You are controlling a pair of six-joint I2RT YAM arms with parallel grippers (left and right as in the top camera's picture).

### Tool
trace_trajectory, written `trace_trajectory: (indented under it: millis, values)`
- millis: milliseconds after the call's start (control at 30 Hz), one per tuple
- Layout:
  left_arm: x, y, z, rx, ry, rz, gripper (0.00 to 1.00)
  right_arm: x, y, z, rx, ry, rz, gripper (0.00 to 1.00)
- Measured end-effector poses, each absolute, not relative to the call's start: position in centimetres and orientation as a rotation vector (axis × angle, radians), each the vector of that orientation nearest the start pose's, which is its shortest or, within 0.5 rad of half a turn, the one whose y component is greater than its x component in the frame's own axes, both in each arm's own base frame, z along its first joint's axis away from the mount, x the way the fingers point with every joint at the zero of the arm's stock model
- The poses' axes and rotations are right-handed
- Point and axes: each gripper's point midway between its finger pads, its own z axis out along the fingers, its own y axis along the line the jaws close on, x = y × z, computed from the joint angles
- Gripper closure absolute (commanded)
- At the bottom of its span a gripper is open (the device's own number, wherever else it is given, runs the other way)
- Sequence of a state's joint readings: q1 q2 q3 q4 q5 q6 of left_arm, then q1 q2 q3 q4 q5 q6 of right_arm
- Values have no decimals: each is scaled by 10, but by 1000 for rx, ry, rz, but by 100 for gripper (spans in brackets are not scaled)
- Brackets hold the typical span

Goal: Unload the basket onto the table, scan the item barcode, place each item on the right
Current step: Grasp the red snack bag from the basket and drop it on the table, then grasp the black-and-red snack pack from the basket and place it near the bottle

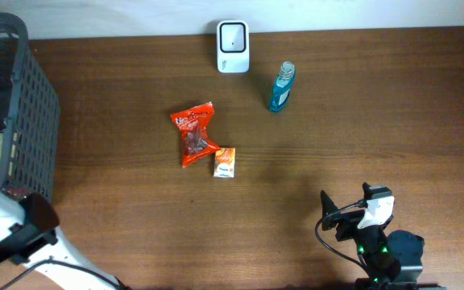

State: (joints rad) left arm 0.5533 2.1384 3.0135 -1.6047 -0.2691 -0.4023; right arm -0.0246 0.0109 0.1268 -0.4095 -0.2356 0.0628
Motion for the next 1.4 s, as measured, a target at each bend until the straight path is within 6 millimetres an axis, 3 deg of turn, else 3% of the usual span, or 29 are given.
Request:
trace_trajectory:
  millis: [33, 67, 100, 133, 167, 233, 267, 367, 567, 600, 633, 700, 900, 967, 1033, 1100, 1167, 1200, 1233, 1267, 1300, 1367, 1400]
  values:
    - [339, 307, 381, -1308, 1986, 420, 10, 224, 35, 135, -82, 1861, 246, 2]
    - [333, 322, 364, -1376, 2004, 415, 14, 224, 35, 135, -82, 1861, 246, 1]
    - [325, 338, 324, -1477, 2080, 406, 16, 224, 35, 135, -82, 1861, 246, 1]
    - [331, 345, 300, -1508, 2115, 392, 20, 224, 35, 135, -83, 1861, 246, 2]
    - [337, 346, 263, -1539, 2192, 367, 18, 224, 35, 135, -82, 1861, 246, 2]
    - [350, 338, 211, -1533, 2314, 326, 18, 224, 35, 135, -82, 1861, 246, 2]
    - [354, 323, 176, -1522, 2413, 305, 18, 224, 35, 135, -82, 1861, 246, 2]
    - [345, 300, 123, -1534, 2566, 274, 19, 224, 35, 135, -82, 1861, 246, 2]
    - [298, 280, 56, -1653, 2719, 371, 23, 224, 35, 135, -82, 1861, 246, 2]
    - [296, 282, 52, -1664, 2712, 389, 35, 224, 35, 135, -82, 1861, 246, 2]
    - [296, 285, 50, -1671, 2693, 403, 53, 224, 35, 135, -82, 1861, 246, 2]
    - [296, 288, 49, -1681, 2673, 420, 97, 224, 35, 135, -82, 1861, 246, 2]
    - [295, 286, 53, -1688, 2681, 410, 100, 224, 35, 135, -82, 1861, 246, 2]
    - [300, 283, 69, -1694, 2683, 351, 100, 224, 35, 135, -82, 1861, 246, 2]
    - [320, 285, 110, -1666, 2608, 246, 100, 224, 35, 135, -82, 1861, 246, 2]
    - [344, 282, 169, -1584, 2468, 111, 100, 224, 35, 135, -82, 1861, 246, 2]
    - [357, 272, 245, -1449, 2293, 6, 100, 224, 35, 135, -82, 1861, 246, 2]
    - [358, 260, 295, -1343, 2181, -28, 100, 224, 35, 135, -82, 1861, 246, 2]
    - [352, 229, 363, -1187, 2057, -58, 100, 224, 35, 135, -82, 1861, 246, 2]
    - [347, 205, 394, -1098, 2011, -81, 100, 224, 35, 135, -82, 1861, 246, 2]
    - [342, 166, 429, -966, 1965, -124, 100, 224, 35, 135, -82, 1861, 246, 2]
    - [329, 86, 480, -703, 1913, -251, 100, 224, 35, 135, -82, 1861, 246, 2]
    - [330, 59, 486, -625, 1924, -295, 100, 224, 35, 135, -82, 1861, 246, 2]
